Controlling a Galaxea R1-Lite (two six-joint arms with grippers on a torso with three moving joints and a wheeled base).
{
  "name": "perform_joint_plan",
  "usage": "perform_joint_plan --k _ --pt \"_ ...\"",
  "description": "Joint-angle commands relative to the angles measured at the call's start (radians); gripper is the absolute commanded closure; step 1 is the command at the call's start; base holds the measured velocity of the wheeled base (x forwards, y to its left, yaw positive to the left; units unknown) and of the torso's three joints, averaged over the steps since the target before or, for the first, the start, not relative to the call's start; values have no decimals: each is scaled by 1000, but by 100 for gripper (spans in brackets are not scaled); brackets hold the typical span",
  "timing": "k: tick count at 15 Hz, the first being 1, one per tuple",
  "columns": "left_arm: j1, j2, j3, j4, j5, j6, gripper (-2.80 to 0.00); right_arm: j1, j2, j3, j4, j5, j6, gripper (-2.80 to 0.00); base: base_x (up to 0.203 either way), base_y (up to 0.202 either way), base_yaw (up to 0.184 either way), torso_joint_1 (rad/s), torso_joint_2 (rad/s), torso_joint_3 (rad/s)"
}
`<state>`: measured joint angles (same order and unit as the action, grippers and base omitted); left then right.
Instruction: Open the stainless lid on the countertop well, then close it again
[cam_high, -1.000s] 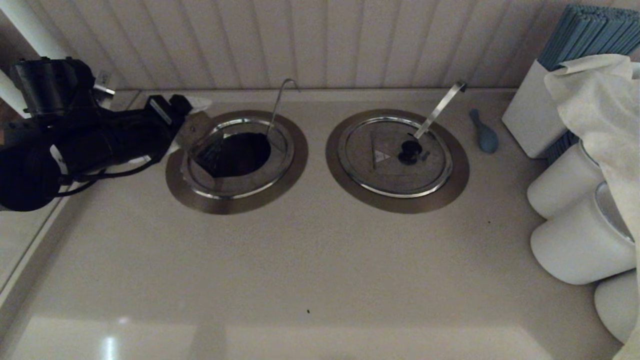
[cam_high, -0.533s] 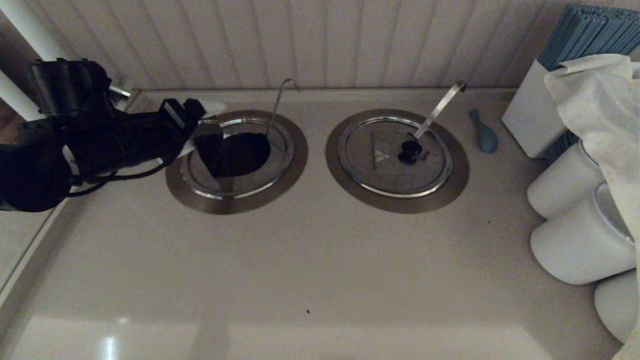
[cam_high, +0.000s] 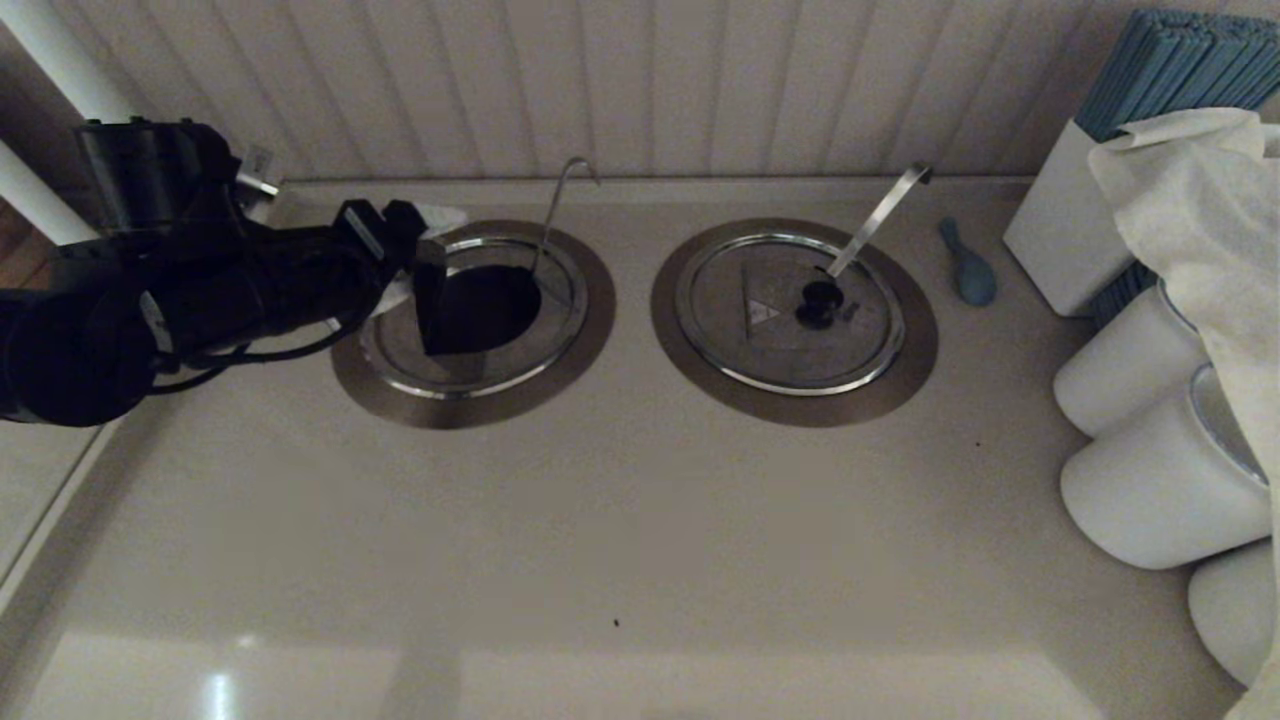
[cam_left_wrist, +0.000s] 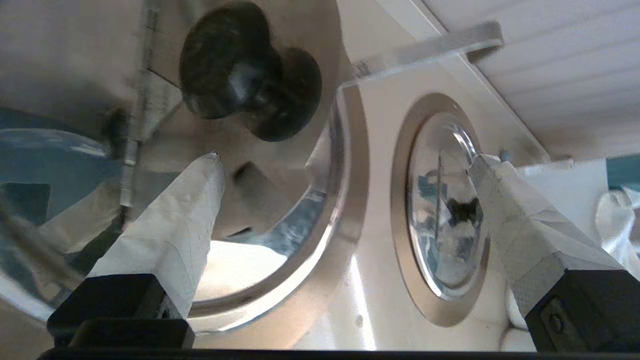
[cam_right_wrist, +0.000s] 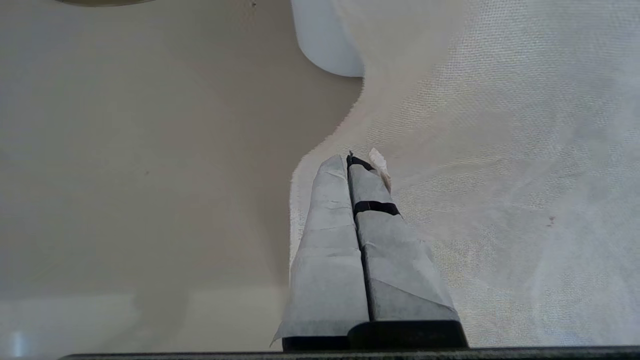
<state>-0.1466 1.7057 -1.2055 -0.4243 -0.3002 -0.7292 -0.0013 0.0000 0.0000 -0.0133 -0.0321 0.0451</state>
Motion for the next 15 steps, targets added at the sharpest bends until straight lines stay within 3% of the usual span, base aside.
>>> perform_joint_plan --k 1,5,12,15 --pt "-12 1 2 -4 -2 -5 -280 0 2 0 -1 0 1 0 0 0 0 0 0 0" --pt "-20 1 9 -4 -1 30 -280 0 2 0 -1 0 1 0 0 0 0 0 0 0" --pt "-19 -10 11 -3 0 33 -280 0 2 0 -1 0 -1 0 0 0 0 0 0 0" --pt "-18 -34 16 3 10 69 -280 0 2 0 -1 0 1 0 0 0 0 0 0 0"
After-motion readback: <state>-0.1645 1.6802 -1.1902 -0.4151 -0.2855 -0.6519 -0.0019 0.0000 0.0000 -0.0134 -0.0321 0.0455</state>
